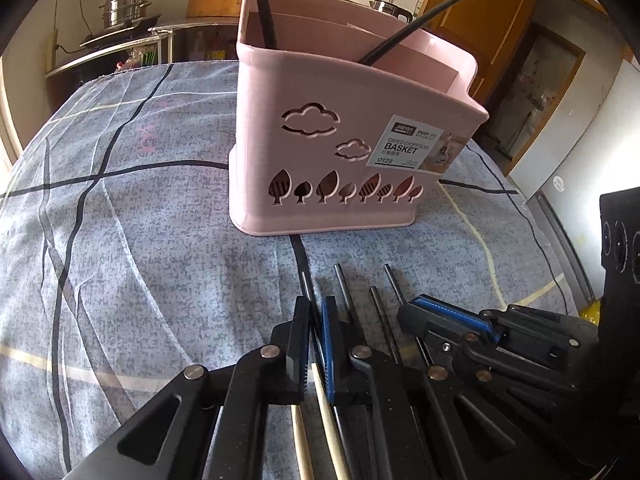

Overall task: Organize utensils
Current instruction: 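Close the right tool on a black chopstick while the left tool grasps another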

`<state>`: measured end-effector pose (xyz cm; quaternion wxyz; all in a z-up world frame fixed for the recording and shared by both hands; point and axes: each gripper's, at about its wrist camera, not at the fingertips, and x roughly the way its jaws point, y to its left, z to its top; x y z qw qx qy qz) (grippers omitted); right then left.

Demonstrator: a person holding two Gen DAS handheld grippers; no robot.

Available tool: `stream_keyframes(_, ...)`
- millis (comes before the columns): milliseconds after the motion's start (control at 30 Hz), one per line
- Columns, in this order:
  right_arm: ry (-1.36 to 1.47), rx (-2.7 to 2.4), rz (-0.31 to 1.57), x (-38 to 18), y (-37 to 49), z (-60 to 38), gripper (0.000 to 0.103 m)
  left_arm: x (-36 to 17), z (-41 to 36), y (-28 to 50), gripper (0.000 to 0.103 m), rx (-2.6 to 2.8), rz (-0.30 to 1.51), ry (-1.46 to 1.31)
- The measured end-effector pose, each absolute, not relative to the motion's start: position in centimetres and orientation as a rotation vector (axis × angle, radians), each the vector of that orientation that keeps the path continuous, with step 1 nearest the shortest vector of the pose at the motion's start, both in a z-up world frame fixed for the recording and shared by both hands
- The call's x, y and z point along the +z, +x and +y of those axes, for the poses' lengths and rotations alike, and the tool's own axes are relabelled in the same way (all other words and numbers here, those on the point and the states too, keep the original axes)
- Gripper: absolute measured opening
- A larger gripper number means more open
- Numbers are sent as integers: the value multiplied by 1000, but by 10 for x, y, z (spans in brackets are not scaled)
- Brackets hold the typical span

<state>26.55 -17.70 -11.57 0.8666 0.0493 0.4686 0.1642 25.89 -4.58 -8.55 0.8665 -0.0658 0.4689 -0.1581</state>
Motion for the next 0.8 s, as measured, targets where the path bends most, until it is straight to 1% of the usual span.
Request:
stream_keyframes(267, 153, 357, 928, -89, 259, -190, 5, -38, -38, 251, 4, -372, 892, -183)
stream_keyframes(467, 180, 368, 841, -50, 249, -198, 4, 10, -27, 244, 4, -397, 808, -207)
stream_keyframes(800, 187, 378, 669, 15, 231, -203, 4, 83, -20, 231, 4, -394, 651, -165)
